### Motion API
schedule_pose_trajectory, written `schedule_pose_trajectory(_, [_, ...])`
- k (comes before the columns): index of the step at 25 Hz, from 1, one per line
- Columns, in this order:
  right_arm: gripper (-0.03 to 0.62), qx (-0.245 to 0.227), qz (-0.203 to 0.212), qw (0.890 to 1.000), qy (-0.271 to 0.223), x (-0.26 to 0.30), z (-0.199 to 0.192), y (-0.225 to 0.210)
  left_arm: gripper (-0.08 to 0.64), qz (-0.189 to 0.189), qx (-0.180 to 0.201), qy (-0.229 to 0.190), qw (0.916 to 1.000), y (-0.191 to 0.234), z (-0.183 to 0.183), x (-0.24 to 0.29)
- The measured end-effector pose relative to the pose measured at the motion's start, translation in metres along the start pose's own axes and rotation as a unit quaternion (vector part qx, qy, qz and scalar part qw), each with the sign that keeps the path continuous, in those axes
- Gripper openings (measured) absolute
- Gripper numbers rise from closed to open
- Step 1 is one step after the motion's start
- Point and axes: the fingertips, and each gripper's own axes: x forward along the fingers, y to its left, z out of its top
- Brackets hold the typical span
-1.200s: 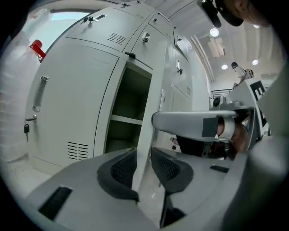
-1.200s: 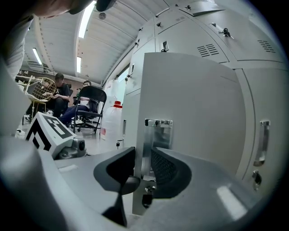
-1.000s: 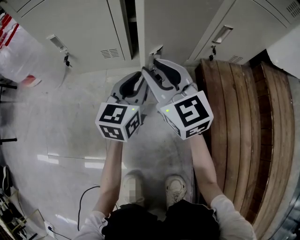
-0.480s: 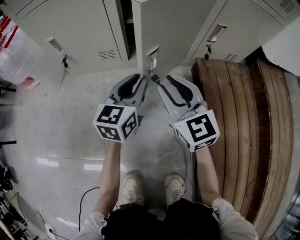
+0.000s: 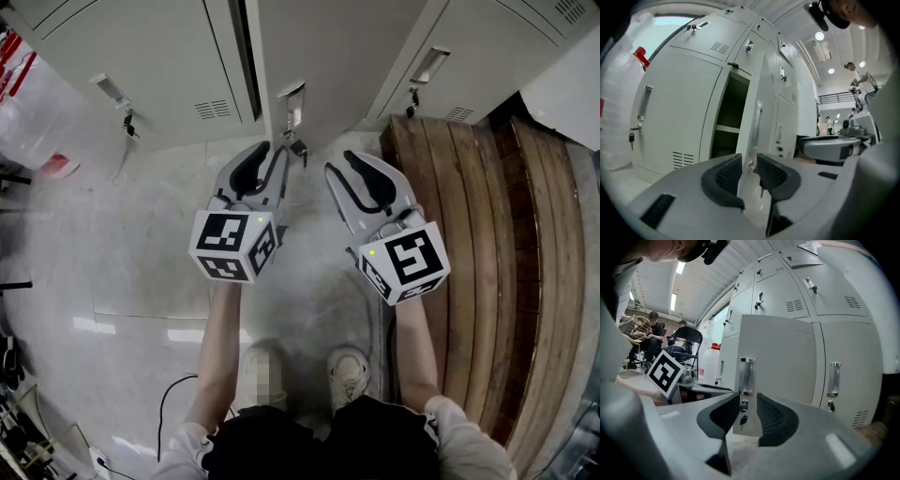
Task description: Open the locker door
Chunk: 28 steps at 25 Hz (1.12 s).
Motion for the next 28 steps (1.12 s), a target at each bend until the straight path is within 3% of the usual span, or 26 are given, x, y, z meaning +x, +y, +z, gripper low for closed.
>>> schedule_pose_trajectory(3, [0.109,-0.002,0.0,1.0,-0.001,0.0,0.0,-0.001,0.093,0.021,0.013,-0.006,0.9997,0.015,0.006,0.011])
schedule_pose_trajectory(10, [0.109,-0.006,0.006,1.0,-0.005,0.0,0.004,0.001,0.098,-0.002,-0.035,0.002,0.9994,0.033,0.013,0.025])
schedule_pose_trajectory(23, [0.109,-0.025,0.021,0.999,-0.014,0.0,0.019,0.012,0.055,-0.059,0.022,-0.002,0.998,0.003,0.002,0.006])
schedule_pose_trajectory(28, [0.109,-0.024,0.025,0.999,0.0,0.013,0.017,0.012,0.055,-0.079,0.023,0.001,0.9966,-0.002,0.001,0.005])
